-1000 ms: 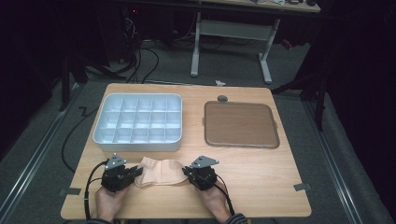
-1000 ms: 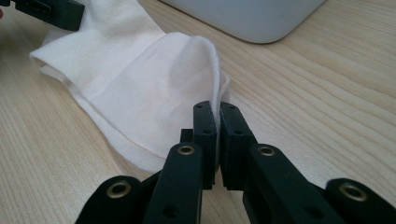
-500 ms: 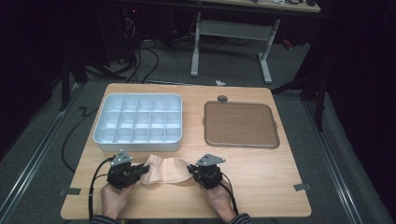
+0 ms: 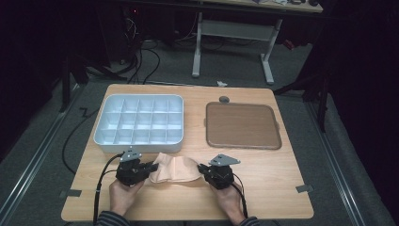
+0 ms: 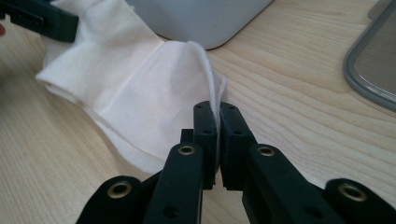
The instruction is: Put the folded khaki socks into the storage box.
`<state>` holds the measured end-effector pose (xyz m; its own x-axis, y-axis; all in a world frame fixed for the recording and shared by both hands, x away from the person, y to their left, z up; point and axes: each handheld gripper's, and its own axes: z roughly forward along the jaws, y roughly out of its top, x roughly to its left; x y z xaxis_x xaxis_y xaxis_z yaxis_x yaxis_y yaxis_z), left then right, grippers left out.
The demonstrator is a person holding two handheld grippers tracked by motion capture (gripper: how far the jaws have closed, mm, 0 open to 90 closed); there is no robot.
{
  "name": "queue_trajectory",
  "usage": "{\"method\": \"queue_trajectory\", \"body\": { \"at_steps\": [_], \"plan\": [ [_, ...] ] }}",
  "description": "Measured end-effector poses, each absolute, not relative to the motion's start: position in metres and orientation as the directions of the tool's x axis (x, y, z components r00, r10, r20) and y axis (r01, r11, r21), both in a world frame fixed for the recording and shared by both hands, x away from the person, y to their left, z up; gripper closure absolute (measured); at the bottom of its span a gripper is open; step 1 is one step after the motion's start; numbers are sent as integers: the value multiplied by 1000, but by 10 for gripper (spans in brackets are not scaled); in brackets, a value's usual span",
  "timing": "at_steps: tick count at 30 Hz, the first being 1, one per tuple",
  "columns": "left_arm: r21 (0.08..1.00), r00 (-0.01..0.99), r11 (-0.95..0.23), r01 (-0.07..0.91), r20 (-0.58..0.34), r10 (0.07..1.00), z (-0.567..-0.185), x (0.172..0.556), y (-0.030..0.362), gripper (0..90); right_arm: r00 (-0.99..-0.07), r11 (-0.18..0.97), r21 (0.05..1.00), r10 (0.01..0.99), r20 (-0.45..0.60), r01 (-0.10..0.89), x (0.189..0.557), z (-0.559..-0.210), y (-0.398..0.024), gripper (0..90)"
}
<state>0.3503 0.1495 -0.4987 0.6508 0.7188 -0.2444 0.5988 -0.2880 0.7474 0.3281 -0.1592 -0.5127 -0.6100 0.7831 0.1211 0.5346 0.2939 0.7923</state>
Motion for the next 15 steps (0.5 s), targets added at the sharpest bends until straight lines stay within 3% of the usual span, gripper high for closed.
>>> {"method": "queue_trajectory", "body": {
  "at_steps": [8,15],
  "plan": [
    [733,644,-277,622,-277,713,-497,347,129,807,-598,245,769,772,214,591,330,-513,-177,871],
    [742,681,-274,611,-316,661,-504,349,104,808,-580,281,728,792,193,625,322,-513,-193,871]
  ]
}}
